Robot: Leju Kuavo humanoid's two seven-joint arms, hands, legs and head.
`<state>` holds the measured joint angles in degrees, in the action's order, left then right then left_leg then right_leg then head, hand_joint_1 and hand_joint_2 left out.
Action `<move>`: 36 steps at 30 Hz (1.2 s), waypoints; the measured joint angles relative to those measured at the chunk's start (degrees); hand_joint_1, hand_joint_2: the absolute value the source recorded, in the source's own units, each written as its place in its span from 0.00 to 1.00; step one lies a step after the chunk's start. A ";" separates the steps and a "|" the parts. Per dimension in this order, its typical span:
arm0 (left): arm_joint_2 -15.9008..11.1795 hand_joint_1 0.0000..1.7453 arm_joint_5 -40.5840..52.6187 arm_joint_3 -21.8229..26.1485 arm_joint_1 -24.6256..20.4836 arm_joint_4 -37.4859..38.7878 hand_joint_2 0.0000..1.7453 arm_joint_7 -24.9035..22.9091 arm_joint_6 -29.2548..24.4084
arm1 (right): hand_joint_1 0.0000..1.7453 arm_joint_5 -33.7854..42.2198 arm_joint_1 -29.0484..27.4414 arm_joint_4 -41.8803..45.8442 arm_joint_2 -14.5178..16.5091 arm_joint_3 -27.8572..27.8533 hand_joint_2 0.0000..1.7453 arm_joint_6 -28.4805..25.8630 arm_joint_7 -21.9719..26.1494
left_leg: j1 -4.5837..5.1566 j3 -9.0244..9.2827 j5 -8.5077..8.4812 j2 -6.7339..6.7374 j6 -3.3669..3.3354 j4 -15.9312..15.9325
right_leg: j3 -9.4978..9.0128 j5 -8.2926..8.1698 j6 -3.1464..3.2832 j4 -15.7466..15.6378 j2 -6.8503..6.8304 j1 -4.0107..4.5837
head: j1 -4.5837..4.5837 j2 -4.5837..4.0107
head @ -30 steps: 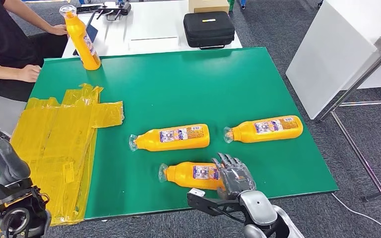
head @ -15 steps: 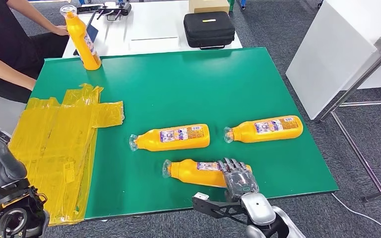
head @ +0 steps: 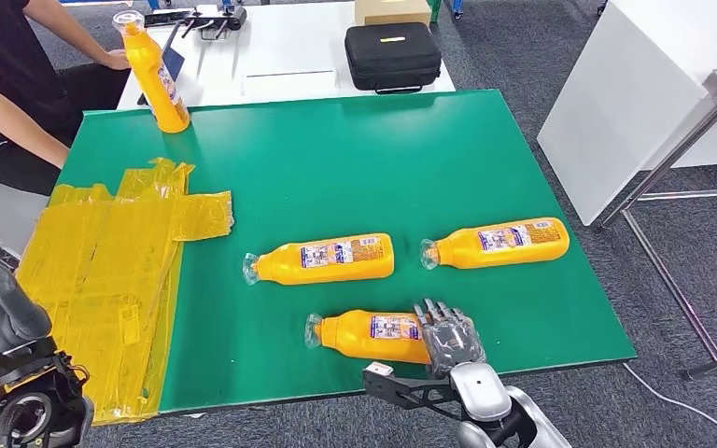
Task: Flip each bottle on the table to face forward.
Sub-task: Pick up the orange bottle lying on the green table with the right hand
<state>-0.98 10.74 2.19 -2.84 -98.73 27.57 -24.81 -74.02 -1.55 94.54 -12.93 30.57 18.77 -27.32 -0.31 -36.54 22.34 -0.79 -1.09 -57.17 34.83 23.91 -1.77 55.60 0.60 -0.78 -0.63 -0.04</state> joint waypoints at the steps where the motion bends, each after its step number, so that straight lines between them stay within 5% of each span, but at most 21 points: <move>1: 0.00 0.00 -0.03 0.02 0.02 0.00 0.00 0.08 -0.02 | 1.00 -0.54 0.27 -0.77 0.32 -0.24 1.00 -0.40 -0.09 | 0.00 0.04 0.01 0.00 0.00 0.00 | -0.02 0.02 -0.01 0.00 0.00 0.00 | 0.00 0.00; 16: -0.68 0.00 -3.30 1.29 2.27 -1.40 0.00 -1.17 2.35 | 1.00 2.20 2.34 -5.22 5.56 -5.79 1.00 -2.14 5.12 | 0.01 0.67 0.14 0.13 -0.12 0.01 | -0.64 0.10 -0.02 -0.03 0.03 -0.01 | 0.02 0.00; 20: -0.95 0.00 -8.24 1.92 2.85 -2.70 1.00 -2.83 6.61 | 1.00 14.56 2.36 -3.23 6.62 -7.69 1.00 -2.02 9.73 | 0.02 0.65 0.11 0.21 -0.14 0.01 | -0.62 0.05 -0.05 -0.02 0.07 0.00 | 0.00 0.00; 28: -1.79 0.00 -33.20 1.40 2.40 -3.74 1.00 -9.64 26.46 | 1.00 54.81 8.62 3.23 10.52 -9.46 1.00 -2.14 23.77 | -0.01 0.48 0.09 0.27 -0.12 0.01 | -0.43 0.07 -0.06 0.02 0.11 0.04 | 0.01 0.00; 36: -2.74 0.00 -42.99 -3.57 -2.74 -3.24 1.00 -13.55 33.50 | 1.00 61.15 22.71 0.59 17.63 -8.90 1.00 -7.64 24.42 | -0.01 0.40 0.06 0.23 -0.15 0.00 | -0.40 0.06 -0.06 0.02 0.11 -0.01 | 0.01 0.00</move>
<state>-3.72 -32.25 -1.38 -5.58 -101.96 14.02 8.69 -12.87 21.16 95.14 4.70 21.67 11.13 -2.90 -0.31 -36.14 22.40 -0.56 -1.23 -57.18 34.42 23.97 -1.83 55.62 0.72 -0.79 -0.62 -0.04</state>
